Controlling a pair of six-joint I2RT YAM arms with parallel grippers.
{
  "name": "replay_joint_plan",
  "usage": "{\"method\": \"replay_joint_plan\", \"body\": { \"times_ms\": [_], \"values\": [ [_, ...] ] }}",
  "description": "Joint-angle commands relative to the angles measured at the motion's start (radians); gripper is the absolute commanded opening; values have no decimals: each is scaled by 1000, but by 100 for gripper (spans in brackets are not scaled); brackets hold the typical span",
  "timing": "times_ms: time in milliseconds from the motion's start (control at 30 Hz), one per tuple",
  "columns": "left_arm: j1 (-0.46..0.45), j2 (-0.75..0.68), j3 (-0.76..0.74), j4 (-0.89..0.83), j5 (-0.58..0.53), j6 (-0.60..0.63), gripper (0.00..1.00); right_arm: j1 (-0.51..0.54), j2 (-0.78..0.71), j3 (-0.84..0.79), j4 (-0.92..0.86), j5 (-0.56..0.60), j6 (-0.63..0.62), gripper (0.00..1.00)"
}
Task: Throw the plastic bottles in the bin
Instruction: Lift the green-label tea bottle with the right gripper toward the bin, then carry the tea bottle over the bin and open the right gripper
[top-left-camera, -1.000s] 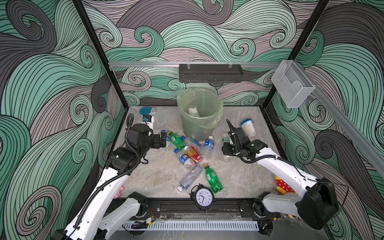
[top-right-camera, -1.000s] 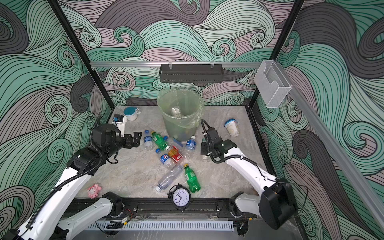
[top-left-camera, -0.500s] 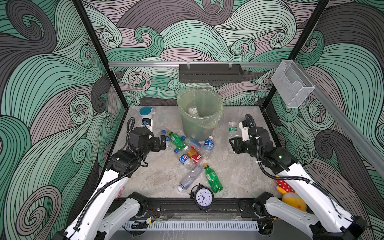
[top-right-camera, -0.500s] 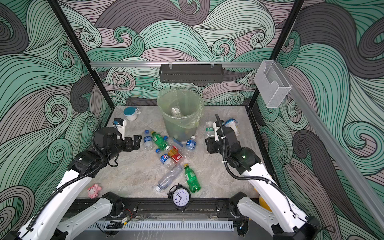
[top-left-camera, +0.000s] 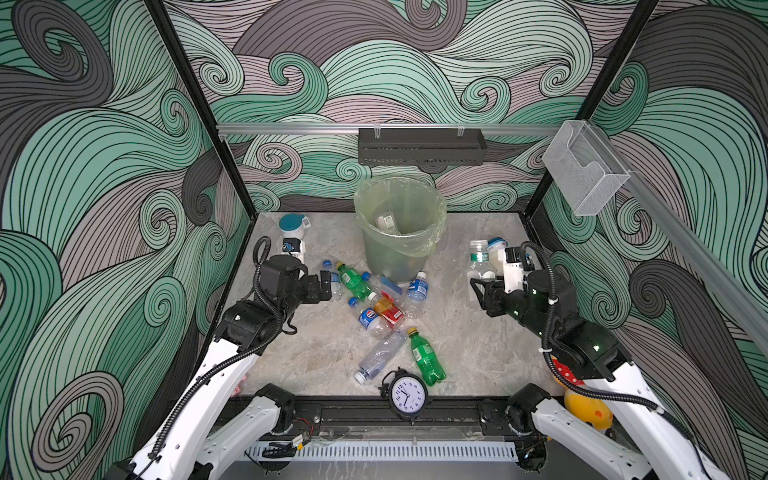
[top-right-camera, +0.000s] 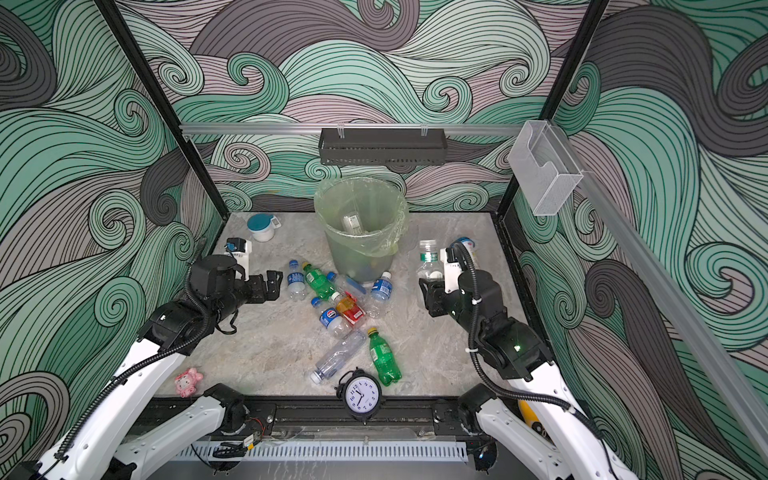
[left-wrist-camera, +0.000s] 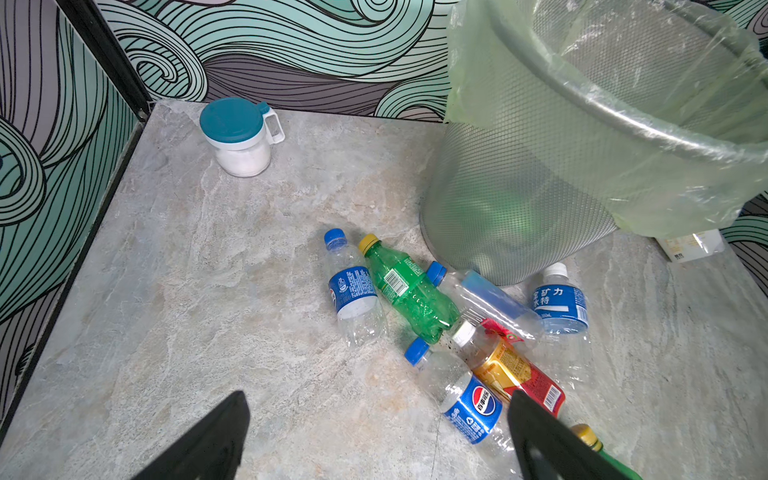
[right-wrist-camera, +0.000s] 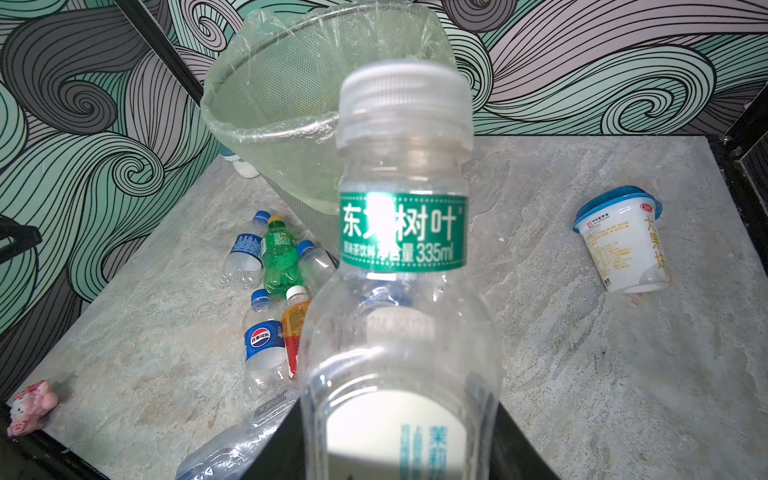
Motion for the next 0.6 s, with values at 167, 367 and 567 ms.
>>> {"method": "replay_joint_plan", "body": {
  "times_ms": [167, 367, 567],
  "values": [
    [6, 3, 8, -24, -25, -25, 99, -6, 40, 49, 103, -50, -63, 44],
    [6, -3, 1, -21, -22, -29, 99, -7, 439, 412, 160, -174, -151, 44],
    [7, -9, 24, -41, 15, -44, 99, -11, 914, 956, 28, -211, -150, 86]
  ]
}}
